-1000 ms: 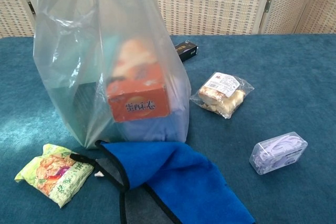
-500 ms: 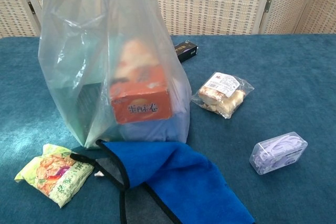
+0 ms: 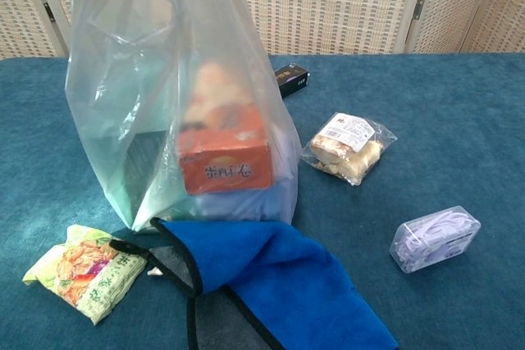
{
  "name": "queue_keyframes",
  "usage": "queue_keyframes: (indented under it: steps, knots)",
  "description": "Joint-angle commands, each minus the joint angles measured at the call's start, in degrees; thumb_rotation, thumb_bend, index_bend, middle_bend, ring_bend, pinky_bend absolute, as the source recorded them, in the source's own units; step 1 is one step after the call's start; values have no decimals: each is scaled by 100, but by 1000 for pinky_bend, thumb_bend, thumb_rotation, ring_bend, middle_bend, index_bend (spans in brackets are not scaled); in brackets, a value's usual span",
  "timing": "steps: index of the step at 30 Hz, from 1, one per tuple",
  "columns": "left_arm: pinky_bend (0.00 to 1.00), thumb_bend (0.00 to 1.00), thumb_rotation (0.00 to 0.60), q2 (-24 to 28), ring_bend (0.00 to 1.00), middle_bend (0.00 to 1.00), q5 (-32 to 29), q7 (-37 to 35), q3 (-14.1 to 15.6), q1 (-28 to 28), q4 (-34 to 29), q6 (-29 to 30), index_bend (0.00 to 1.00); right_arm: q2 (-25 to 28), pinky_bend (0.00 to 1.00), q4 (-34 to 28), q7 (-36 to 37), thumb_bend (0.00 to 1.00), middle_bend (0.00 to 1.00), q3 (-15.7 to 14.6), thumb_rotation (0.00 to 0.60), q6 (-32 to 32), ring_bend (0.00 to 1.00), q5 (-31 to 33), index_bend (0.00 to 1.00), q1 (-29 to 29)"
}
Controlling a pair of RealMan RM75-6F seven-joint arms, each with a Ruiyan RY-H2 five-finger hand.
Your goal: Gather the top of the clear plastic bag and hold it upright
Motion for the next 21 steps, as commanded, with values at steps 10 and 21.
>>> queue_keyframes:
  steps: [10, 21]
  knots:
    - [0, 0, 0, -11, 86, 109, -66, 52, -57, 14, -24, -43, 184, -33, 0, 42, -28, 0, 0, -92, 600, -36, 0, -57, 0, -6]
    - [0, 0, 0, -55, 80, 109, -167, 85, -128, 7, -59, -137, 166, -90, 0, 81, -26, 0, 0, -144, 600, -84, 0, -150, 0, 21]
